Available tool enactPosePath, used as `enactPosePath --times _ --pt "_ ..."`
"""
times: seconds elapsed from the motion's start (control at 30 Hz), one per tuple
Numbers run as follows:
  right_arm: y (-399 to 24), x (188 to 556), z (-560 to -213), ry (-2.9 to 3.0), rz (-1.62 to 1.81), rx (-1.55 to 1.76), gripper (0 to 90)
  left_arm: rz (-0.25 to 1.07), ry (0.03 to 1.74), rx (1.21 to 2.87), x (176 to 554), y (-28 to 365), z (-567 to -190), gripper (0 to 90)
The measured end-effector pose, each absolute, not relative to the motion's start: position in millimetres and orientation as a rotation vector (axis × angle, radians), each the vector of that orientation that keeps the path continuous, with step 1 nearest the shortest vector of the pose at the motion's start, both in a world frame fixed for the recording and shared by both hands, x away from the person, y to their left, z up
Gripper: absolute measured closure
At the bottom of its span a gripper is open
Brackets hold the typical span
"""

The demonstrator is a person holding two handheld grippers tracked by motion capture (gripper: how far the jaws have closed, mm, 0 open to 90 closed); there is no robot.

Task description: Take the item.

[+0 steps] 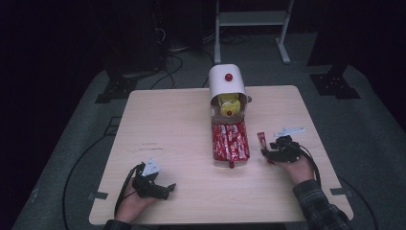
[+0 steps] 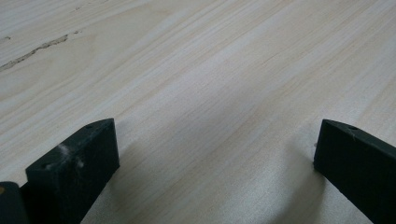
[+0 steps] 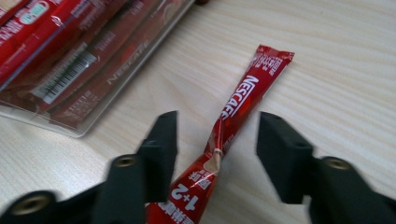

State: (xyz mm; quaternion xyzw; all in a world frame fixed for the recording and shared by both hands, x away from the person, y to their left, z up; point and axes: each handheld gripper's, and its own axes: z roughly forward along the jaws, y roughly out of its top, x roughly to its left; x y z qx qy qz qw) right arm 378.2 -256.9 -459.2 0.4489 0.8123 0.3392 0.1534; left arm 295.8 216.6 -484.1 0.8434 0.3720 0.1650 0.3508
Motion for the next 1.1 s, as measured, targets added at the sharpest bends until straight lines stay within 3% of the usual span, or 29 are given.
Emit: enactPosePath --times 0.2,0.5,1.1 --pt "-258 376 -460 2.308 0.954 1.31 18.6 0.427 0.963 2.184 296 217 -484 0.0" --pt "-258 373 -458 2.29 0.945 1.331 1.7 0.427 0.963 2.183 296 217 -484 0.0" --pt "-268 356 -456 2.25 0.987 1.345 1.6 0.427 0.963 2.183 296 217 -484 0.0"
